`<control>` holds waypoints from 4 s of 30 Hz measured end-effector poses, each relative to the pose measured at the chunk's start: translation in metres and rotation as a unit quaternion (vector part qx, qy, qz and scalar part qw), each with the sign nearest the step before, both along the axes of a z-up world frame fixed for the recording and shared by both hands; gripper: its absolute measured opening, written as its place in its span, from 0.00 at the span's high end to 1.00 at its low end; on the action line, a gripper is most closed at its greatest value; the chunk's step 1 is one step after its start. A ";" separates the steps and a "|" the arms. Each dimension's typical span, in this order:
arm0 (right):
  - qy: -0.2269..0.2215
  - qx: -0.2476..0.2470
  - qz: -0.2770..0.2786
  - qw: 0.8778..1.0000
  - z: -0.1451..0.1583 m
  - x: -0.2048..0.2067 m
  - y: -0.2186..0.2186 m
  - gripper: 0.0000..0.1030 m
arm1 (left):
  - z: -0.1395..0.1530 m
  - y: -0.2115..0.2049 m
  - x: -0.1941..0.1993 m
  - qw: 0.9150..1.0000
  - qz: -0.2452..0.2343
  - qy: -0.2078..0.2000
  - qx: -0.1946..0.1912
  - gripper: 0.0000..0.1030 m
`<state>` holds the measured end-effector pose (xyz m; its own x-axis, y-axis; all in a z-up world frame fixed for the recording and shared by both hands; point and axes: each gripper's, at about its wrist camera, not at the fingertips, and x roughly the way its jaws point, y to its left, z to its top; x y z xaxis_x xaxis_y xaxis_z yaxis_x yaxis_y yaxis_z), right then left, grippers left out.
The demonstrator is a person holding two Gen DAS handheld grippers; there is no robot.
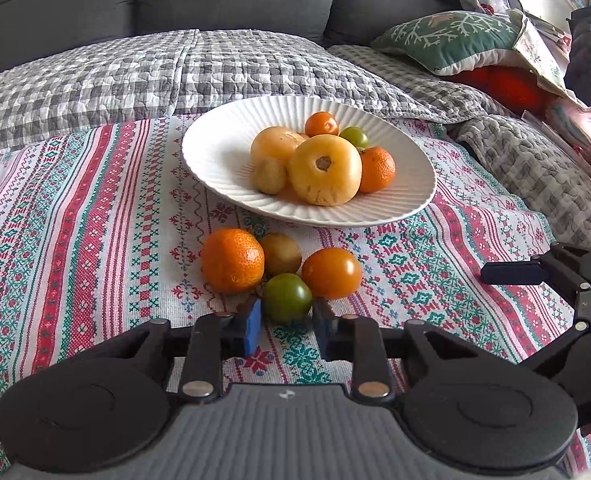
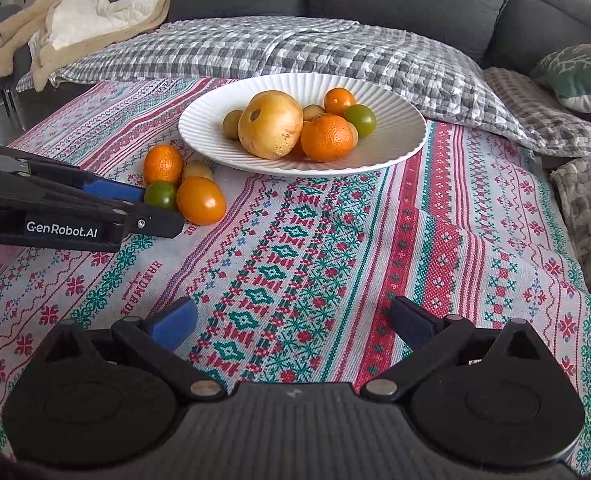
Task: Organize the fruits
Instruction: 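Grasp a green tomato with the left tool while the right tool grasps an orange tomato, then carry the green and orange tomatoes over the white plate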
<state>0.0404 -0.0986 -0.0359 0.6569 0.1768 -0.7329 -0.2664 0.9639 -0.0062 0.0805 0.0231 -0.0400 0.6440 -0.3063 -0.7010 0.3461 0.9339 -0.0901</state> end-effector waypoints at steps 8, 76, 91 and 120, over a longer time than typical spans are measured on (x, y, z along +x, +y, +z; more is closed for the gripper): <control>-0.009 0.004 0.006 1.000 -0.002 0.010 0.013 0.00 | 0.003 0.014 -0.005 1.000 -0.001 0.001 0.028 0.74; 0.020 0.043 0.026 0.999 0.026 -0.001 0.016 0.71 | 0.028 0.022 -0.025 1.000 -0.013 0.021 -0.002 0.74; -0.018 0.068 0.007 0.998 0.046 0.008 0.007 0.71 | 0.039 0.003 -0.017 1.000 -0.012 0.002 -0.016 0.74; -0.051 0.077 -0.070 0.993 0.048 0.056 -0.036 0.71 | 0.050 -0.004 0.088 0.998 0.043 -0.009 -0.033 0.74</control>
